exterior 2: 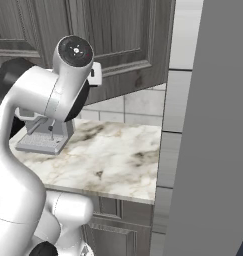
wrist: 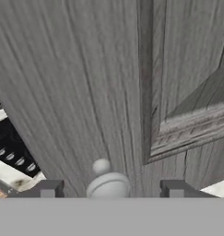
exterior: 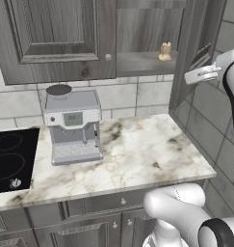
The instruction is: Get the candle and the beer from the cabinet and move them to the dining counter.
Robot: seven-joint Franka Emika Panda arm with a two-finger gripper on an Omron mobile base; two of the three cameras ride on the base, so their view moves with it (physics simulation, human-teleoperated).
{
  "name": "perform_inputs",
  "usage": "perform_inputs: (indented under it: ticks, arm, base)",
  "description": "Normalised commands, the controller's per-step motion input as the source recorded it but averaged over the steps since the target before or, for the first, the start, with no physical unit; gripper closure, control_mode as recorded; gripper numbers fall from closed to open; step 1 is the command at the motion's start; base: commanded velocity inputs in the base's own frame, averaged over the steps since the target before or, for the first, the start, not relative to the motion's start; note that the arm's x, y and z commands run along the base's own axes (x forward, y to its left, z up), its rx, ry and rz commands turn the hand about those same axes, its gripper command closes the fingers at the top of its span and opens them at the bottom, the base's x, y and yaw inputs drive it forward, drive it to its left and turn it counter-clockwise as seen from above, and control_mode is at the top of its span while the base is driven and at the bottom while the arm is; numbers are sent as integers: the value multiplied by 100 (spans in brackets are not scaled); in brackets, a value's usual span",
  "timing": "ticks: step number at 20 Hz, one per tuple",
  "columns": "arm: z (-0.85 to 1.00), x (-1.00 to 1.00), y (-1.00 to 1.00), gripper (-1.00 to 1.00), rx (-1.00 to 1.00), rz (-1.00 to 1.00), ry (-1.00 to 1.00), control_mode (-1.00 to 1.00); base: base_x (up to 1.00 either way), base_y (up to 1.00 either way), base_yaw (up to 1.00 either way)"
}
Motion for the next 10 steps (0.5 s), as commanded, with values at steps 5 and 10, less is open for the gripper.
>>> perform_inputs:
  ticks: [5, 10]
  arm:
    - [0, -16, 0, -100, 0, 0, 0, -100]
    - [4, -62, 16, -100, -2, -6, -3, -100]
  base:
    - [0, 0, 0]
    - [0, 0, 0]
